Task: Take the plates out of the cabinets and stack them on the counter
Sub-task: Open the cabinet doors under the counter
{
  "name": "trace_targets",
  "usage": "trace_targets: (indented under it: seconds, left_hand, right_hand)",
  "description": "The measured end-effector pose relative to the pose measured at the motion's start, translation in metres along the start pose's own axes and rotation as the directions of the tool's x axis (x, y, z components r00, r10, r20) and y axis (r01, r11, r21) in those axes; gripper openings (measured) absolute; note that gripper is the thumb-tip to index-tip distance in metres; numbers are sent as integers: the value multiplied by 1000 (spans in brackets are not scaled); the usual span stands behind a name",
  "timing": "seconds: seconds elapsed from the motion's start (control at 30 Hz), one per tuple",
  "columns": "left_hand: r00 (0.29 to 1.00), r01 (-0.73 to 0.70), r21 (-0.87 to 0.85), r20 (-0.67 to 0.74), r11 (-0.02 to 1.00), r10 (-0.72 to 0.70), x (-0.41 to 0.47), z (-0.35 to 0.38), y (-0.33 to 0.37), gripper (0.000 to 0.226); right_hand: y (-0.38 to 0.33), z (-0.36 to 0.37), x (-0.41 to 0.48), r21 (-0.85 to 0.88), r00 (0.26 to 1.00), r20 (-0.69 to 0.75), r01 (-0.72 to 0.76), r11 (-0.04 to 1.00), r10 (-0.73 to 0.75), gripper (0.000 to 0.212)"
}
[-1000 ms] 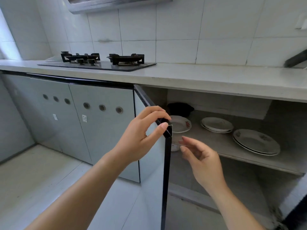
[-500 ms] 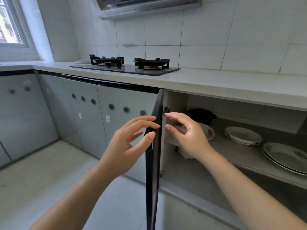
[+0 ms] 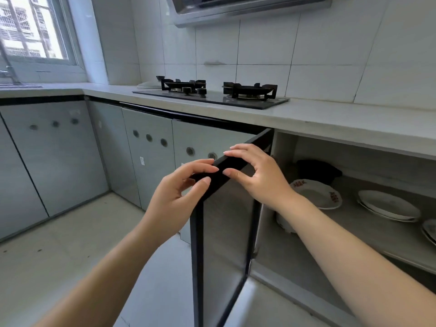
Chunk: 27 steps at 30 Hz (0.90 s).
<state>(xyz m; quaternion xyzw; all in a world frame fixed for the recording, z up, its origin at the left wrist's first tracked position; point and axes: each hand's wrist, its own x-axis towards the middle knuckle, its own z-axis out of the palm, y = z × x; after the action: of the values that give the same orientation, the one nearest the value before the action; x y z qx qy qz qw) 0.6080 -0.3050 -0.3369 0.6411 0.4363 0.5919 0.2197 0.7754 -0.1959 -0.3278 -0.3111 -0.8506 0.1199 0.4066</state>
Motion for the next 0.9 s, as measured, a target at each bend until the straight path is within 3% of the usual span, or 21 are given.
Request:
trace_targets:
  seconds: [0.17, 0.63, 0.9]
  left_hand:
    - [996, -19, 241, -83, 970, 41, 13, -24, -10, 27]
    - [987, -149, 388, 0, 909, 162, 14, -33, -10, 30]
    - [981, -175, 588, 34, 789, 192, 11, -20, 9, 29]
  right_hand:
    - [-5, 22, 19, -52, 998, -56, -4, 999, 2, 41]
    - [-8, 25, 15, 4, 993, -118, -15, 1000, 15, 41]
    - [1, -1, -14, 40, 997, -80, -10, 999, 13, 43]
